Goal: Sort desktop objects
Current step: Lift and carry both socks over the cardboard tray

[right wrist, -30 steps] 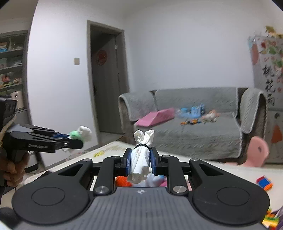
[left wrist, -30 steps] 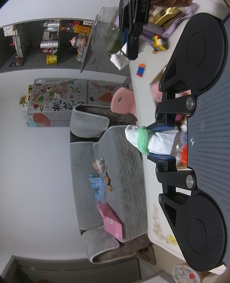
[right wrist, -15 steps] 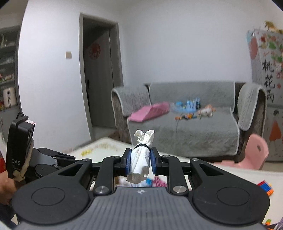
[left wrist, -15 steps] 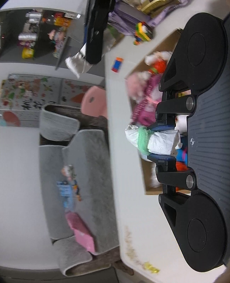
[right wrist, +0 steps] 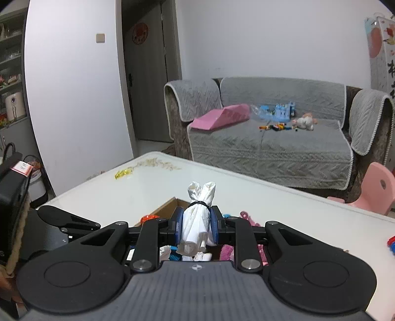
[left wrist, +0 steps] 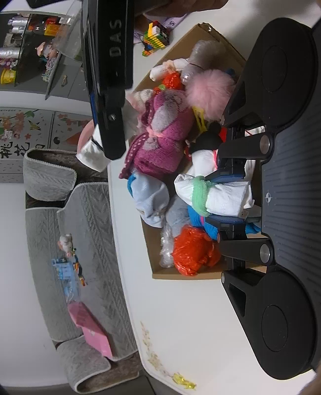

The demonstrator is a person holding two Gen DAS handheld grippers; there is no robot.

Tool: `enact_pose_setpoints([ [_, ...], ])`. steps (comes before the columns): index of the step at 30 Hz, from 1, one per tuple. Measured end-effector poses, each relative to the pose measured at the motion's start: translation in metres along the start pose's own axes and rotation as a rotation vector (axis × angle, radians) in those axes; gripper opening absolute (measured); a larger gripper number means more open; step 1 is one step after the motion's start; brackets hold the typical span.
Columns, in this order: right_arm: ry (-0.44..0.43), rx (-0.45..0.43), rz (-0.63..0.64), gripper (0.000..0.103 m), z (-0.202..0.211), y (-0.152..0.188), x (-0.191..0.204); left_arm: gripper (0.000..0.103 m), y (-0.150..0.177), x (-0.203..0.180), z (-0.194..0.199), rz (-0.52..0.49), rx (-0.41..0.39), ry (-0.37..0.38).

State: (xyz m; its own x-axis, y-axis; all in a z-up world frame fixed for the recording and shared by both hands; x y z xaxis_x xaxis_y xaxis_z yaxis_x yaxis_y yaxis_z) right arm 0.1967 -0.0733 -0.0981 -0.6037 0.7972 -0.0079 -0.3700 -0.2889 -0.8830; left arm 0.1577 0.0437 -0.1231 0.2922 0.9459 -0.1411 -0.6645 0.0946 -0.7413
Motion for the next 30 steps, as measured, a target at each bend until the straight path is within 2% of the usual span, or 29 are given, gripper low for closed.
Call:
enact_pose_setpoints([
  [16,0.036,0.117,0.122,0.022,-0.025,0.030,0.019,0.033,0.011,-0.006,0.001,-0.028,0.004,0.017],
  [24,0.062,0.115,0.123,0.022,-0.023,0.031,0.011,0.033,0.010,-0.016,0.003,-0.036,-0.003,0.052],
  [30,0.071,0.118,0.115,0.022,-0.024,0.032,0.008,0.033,0.016,-0.027,-0.012,-0.060,0.029,0.064],
])
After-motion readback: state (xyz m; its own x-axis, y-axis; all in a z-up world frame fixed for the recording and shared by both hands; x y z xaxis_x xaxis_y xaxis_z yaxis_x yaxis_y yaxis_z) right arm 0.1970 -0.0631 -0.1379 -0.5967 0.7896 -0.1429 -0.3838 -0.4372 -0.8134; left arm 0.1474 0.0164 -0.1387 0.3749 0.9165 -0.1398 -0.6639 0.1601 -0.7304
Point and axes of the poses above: each gripper's, at about its wrist camera, not at the fingertips, and z roughly against the way its jaws point, x to its left, y to its underside, the point moved 3 cm from there along -z, roughly the way its jaws point, and after that the axes turned 14 degrees about y, right-handed, at the moved point
